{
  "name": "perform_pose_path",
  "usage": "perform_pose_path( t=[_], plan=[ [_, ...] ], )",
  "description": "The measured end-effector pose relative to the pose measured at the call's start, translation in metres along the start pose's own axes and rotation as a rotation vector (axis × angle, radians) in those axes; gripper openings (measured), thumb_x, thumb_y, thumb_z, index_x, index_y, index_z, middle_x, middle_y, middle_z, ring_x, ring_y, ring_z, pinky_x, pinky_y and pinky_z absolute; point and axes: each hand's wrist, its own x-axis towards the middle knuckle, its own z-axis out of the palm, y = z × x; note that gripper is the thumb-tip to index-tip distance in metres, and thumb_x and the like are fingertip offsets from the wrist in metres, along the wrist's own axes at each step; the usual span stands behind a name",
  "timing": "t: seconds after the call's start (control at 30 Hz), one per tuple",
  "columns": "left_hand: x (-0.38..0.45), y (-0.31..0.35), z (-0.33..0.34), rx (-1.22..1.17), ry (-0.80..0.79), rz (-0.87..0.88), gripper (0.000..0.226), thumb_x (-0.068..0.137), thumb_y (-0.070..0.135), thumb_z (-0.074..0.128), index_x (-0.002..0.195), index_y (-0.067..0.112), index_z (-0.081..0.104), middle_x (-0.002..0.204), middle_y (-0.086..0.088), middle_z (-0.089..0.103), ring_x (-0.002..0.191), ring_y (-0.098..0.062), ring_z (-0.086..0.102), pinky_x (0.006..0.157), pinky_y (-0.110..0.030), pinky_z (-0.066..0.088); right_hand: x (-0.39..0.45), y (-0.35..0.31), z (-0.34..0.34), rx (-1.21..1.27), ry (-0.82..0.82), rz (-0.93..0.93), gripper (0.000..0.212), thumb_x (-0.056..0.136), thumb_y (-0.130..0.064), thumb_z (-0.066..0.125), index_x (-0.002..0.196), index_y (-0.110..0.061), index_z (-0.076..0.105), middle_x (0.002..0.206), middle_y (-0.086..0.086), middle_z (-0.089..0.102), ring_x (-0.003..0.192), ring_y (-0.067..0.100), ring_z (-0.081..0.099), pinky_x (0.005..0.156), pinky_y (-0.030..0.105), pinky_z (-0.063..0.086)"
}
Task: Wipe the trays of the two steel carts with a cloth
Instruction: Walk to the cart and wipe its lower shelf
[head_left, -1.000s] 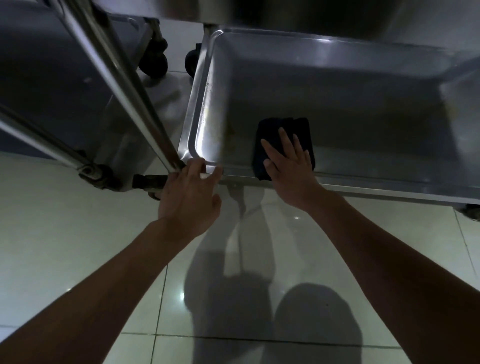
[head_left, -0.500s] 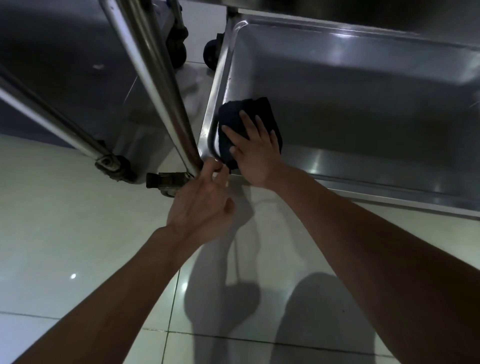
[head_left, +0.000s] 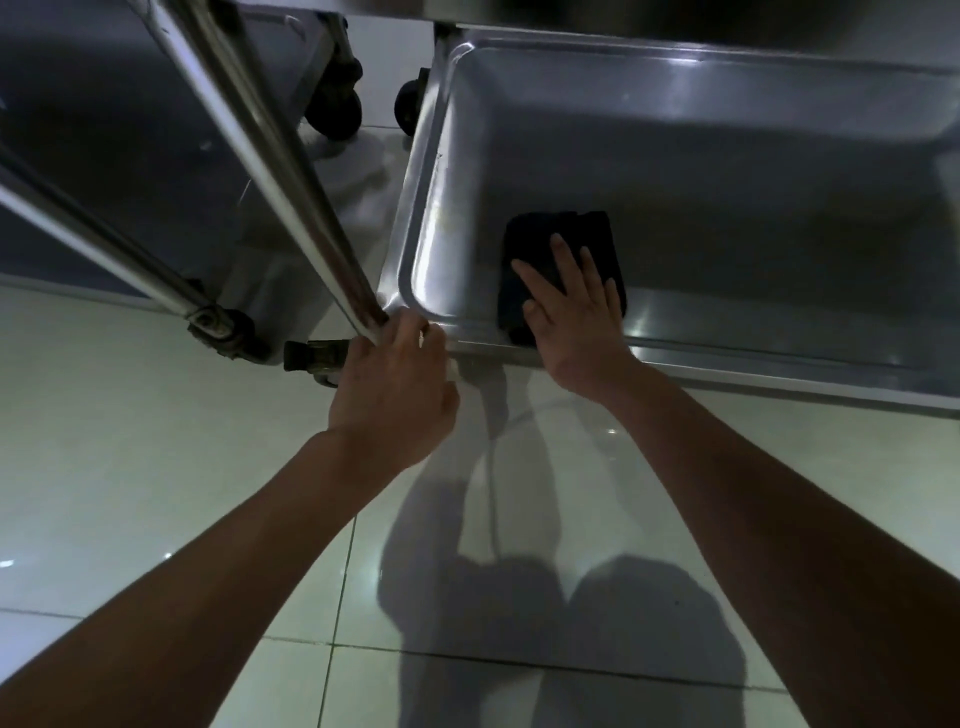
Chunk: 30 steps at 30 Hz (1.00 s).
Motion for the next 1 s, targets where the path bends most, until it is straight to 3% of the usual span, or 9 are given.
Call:
perform_pose_path(
  t=[0.07,0.27,0.5,0.7,0.9,1.0],
  plan=[
    [0.007,0.013,-0.007,-0.006,0.022,0.043,0.048,0.090,0.039,0.052,0.132,0.015,0.051,0.133,-0.006,0.050,0.125,-0.026,0.047,0.100,-0.046,0.045,-0.013,0.026,-0.012,0.007,0.005,0.055,0.049,0.106,-0.037,0.029,0.154,-0.045,0.021,0.167,-0.007,-0.006,0.153,0.023,-0.008,0.121,0.050,0.000],
    [0.041,0.099,-0.023,-0.089,-0.011,0.301,0.049,0.091,0.038,0.051,0.137,0.021,0.048,0.135,-0.004,0.047,0.125,-0.027,0.043,0.098,-0.042,0.036,-0.048,0.094,-0.051,-0.034,0.029,0.200,0.050,0.107,-0.035,0.029,0.155,-0.042,0.020,0.167,-0.004,-0.005,0.153,0.025,-0.007,0.122,0.050,0.004],
    [0.061,0.164,-0.009,-0.020,-0.071,0.294,0.047,0.091,0.040,0.049,0.134,0.020,0.050,0.142,-0.003,0.038,0.134,-0.028,0.037,0.095,-0.043,0.042,-0.079,0.169,-0.086,-0.040,0.067,0.340,0.049,0.108,-0.035,0.027,0.156,-0.042,0.018,0.167,-0.004,-0.005,0.153,0.024,-0.007,0.123,0.048,0.006],
    [0.051,0.161,0.004,-0.069,-0.001,0.353,0.053,0.088,0.034,0.060,0.135,0.010,0.052,0.147,-0.014,0.038,0.149,-0.039,0.018,0.097,-0.052,0.045,-0.098,0.206,-0.099,-0.049,0.108,0.384,0.049,0.108,-0.035,0.027,0.156,-0.040,0.019,0.167,-0.002,-0.003,0.153,0.024,-0.005,0.123,0.048,0.006],
    [0.045,0.139,0.006,-0.096,-0.003,0.361,0.064,0.090,0.043,0.058,0.147,0.018,0.045,0.147,-0.012,0.042,0.146,-0.036,0.028,0.102,-0.053,0.038,-0.096,0.194,-0.098,-0.036,0.160,0.396,0.048,0.107,-0.034,0.030,0.155,-0.036,0.024,0.167,0.001,0.001,0.153,0.027,-0.003,0.121,0.052,0.008],
    [0.046,0.105,0.002,-0.096,0.060,0.254,0.058,0.090,0.048,0.047,0.140,0.019,0.051,0.136,-0.010,0.051,0.130,-0.035,0.046,0.093,-0.051,0.045,-0.088,0.178,-0.094,-0.009,0.169,0.380,0.048,0.107,-0.034,0.031,0.155,-0.032,0.027,0.167,0.001,0.002,0.153,0.028,-0.003,0.121,0.053,0.008]
  ],
)
